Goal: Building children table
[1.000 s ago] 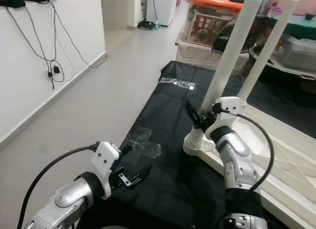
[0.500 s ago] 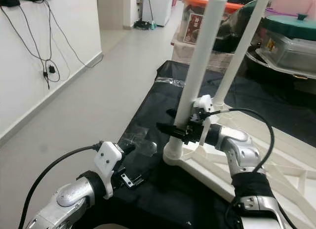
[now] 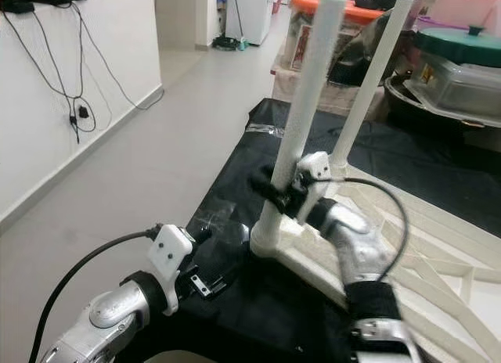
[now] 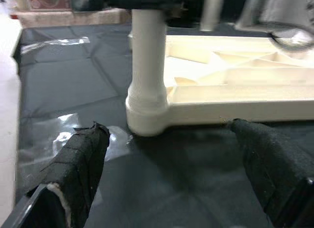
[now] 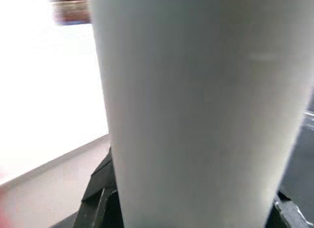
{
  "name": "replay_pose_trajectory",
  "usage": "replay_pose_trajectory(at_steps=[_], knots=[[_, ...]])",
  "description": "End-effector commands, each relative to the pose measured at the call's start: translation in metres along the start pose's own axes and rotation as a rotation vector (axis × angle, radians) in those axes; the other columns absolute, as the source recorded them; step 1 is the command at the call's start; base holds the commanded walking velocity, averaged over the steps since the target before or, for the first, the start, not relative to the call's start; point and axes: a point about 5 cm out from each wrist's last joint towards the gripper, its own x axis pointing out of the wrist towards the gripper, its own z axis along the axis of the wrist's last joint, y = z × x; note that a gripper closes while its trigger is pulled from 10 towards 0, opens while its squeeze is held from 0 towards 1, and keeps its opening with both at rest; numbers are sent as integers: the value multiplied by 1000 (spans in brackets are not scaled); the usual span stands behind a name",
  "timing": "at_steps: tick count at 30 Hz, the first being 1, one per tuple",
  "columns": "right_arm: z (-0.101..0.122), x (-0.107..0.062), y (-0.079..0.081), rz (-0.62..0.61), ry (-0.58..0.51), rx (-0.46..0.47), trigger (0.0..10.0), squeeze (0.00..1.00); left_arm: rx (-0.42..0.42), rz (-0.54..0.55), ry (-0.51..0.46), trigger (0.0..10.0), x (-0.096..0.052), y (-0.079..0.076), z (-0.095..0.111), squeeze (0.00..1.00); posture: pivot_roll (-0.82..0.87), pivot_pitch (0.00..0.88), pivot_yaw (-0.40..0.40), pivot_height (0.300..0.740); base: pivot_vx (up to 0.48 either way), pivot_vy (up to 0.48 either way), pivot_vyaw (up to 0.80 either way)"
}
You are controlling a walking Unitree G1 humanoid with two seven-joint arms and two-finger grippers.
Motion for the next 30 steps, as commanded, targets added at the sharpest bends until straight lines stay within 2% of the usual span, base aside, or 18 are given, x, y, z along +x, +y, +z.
replay_pose_trajectory(at_steps=[1, 3, 5, 11, 12, 13, 14, 15, 17, 19, 20, 21, 22, 26, 27, 28, 29, 30], knots=[[-6, -24, -44, -507, -15, 42, 0, 0, 2, 0, 1, 10000, -1, -1, -1, 0, 200, 0, -102, 740, 0, 0, 0], [-8, -46, -51, -805, -75, 63, 0, 0, -1, 1, 0, 10000, 0, -1, 0, 0, 200, 0, -102, 740, 0, 0, 0], [-8, -46, -51, -805, -75, 63, 0, 0, -1, 1, 0, 10000, 0, -1, 0, 0, 200, 0, -102, 740, 0, 0, 0], [-17, -55, -31, -970, -89, 136, 0, 0, -3, 6, 0, 10000, 0, 0, 0, 0, 207, 0, -102, 740, 0, 0, 0], [-19, -49, -23, -950, -81, 153, 1569, 0, -3, 8, 0, 10000, -1, 0, -1, 0, 207, 0, -102, 740, 0, 0, 0], [-19, -49, -23, -950, -81, 153, 1569, 0, -3, 8, 0, 10000, -1, 0, -1, 0, 207, 0, -102, 740, 0, 0, 0], [-18, -42, -15, -906, -85, 134, 10000, 71, -4, 9, 0, 10000, -1, 0, -1, 0, 208, 0, -105, 740, 0, 0, 0], [-16, -36, -9, -844, -96, 115, 10000, 1000, -4, 11, 1, 10000, -1, 0, -1, 0, 208, 0, -105, 740, 0, 0, 0], [-15, -28, -3, -748, -109, 92, 10000, 1000, -5, 13, 1, 10000, -1, 1, -1, 0, 208, 0, -105, 740, 0, 0, 0], [-15, -28, -3, -748, -109, 92, 10000, 1000, -5, 13, 1, 10000, -1, 1, -1, 0, 208, 0, -105, 740, 0, 0, 0], [-11, -27, -2, -732, -134, 48, 10000, 722, -5, 14, 1, 10000, -1, 1, -1, 0, 208, 0, -105, 740, 0, 0, 0], [-11, -27, -2, -732, -134, 48, 10000, 722, -5, 14, 1, 10000, -1, 1, -1, 0, 208, 0, -105, 740, 0, 0, 0], [-6, -23, 1, -593, -190, 32, 10000, 0, -5, 14, 0, 10000, -1, 1, 0, 0, 204, 0, -104, 740, 0, 0, 0], [-4, -22, 3, -559, -203, 31, 10000, 0, -5, 14, 0, 10000, -1, 1, 0, 0, 204, 0, -104, 740, 0, 0, 0], [-4, -22, 1, -406, -176, 56, 10000, 0, -4, 13, 0, 10000, -1, 0, 0, 0, 204, 0, -104, 740, 0, 0, 0], [-4, -22, 1, -406, -176, 56, 10000, 0, -4, 13, 0, 10000, -1, 0, 0, 0, 204, 0, -104, 740, 0, 0, 0], [-2, -23, -2, -239, -146, 66, 10000, 0, -3, 12, -1, 10000, -1, 0, 0, 0, 204, 0, -104, 740, 0, 0, 0], [-2, -23, -2, -239, -146, 66, 10000, 0, -3, 12, -1, 10000, -1, 0, 0, 0, 204, 0, -104, 740, 0, 0, 0]])
